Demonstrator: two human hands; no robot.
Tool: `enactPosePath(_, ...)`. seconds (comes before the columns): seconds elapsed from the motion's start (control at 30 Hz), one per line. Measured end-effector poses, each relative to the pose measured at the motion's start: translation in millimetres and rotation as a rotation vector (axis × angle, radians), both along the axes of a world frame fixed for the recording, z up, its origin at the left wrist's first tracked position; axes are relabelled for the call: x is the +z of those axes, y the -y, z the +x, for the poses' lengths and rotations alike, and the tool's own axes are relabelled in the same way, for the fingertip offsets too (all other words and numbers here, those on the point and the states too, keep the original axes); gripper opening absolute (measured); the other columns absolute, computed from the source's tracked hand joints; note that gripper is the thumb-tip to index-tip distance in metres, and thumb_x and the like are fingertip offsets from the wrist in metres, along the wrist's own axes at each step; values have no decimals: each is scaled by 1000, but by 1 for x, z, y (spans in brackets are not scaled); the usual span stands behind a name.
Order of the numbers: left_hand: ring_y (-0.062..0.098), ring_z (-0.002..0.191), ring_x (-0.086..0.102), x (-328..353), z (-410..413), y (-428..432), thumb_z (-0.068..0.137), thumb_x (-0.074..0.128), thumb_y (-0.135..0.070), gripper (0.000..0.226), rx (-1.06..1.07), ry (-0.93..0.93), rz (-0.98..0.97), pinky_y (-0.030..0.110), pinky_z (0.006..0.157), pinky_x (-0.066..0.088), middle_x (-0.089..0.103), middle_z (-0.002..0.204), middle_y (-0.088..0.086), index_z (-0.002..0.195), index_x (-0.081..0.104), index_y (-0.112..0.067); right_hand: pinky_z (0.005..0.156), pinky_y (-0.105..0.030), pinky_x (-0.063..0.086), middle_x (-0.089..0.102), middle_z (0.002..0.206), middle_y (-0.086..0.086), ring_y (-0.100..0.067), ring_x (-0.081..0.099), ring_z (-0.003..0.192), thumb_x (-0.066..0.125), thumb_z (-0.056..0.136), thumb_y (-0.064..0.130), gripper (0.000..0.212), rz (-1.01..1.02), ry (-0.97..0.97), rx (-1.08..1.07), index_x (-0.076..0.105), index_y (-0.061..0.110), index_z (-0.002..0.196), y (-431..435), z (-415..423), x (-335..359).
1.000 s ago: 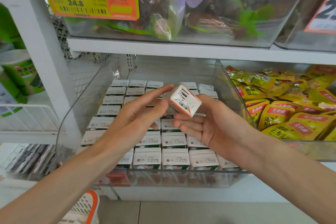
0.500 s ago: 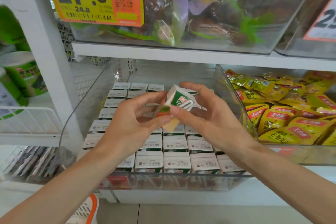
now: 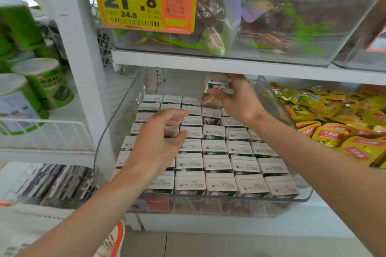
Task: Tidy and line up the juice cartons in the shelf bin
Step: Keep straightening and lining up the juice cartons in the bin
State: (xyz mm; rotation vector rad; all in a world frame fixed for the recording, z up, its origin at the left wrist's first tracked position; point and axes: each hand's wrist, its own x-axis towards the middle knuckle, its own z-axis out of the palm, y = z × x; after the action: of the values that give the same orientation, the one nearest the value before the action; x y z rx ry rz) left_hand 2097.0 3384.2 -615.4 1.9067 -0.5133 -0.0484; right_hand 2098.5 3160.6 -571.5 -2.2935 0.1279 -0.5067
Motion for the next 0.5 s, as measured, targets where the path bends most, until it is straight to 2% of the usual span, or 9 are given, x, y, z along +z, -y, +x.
enactPosePath(0.03,-1,107,64,0,0,0,94,75,-10,40,-3,-2,-7,16,93,53,68,118,-16,123,69,-37,97,-11,43,67,93,31,14,54,97,71,101,17,33,-35,-15,-15,64,17,133,1,4,-1)
enactPosePath(0.07,-1,107,64,0,0,0,94,74,-10,40,-7,-2,-11,18,94,53,68,118,-17,122,70,-37,91,-8,40,63,99,31,12,50,103,72,100,15,36,-71,-23,-29,62,19,135,2,8,-2)
enactPosePath(0.1,-2,108,63,0,0,0,95,74,-10,39,-10,-2,-14,19,95,54,68,119,-17,122,70,-38,90,-10,39,61,107,24,7,48,110,73,99,13,39,-109,-32,-43,61,21,135,2,11,-4)
enactPosePath(0.17,-2,109,63,0,0,0,95,74,-10,38,-17,-2,-15,20,96,53,68,119,-18,120,71,-38,91,-18,38,57,118,10,-6,50,114,76,97,13,40,-193,-55,-69,62,21,133,4,15,-8)
enactPosePath(0.3,-4,110,62,0,0,1,96,72,-9,36,-26,6,-6,10,92,51,68,118,-20,119,72,-37,91,-20,40,56,127,-5,-19,59,115,82,92,21,42,-311,-124,-91,69,20,132,6,21,-15)
enactPosePath(0.37,-4,110,62,0,0,1,96,72,-9,36,-31,8,-5,7,89,49,68,117,-20,119,72,-37,90,-17,39,58,128,-6,-21,61,115,83,91,23,44,-335,-151,-100,71,20,133,5,23,-16)
enactPosePath(0.43,-4,110,62,-1,0,1,96,72,-10,36,-32,11,-3,10,91,49,68,117,-20,119,72,-38,92,-15,37,61,131,-5,-22,62,119,79,94,24,43,-349,-186,-96,70,19,136,6,25,-15)
enactPosePath(0.5,-3,110,63,-1,1,1,97,72,-10,35,-30,9,-2,13,93,50,69,117,-20,118,72,-38,100,-20,39,63,137,-4,-24,59,129,71,101,31,41,-362,-258,-72,68,18,139,8,25,-15)
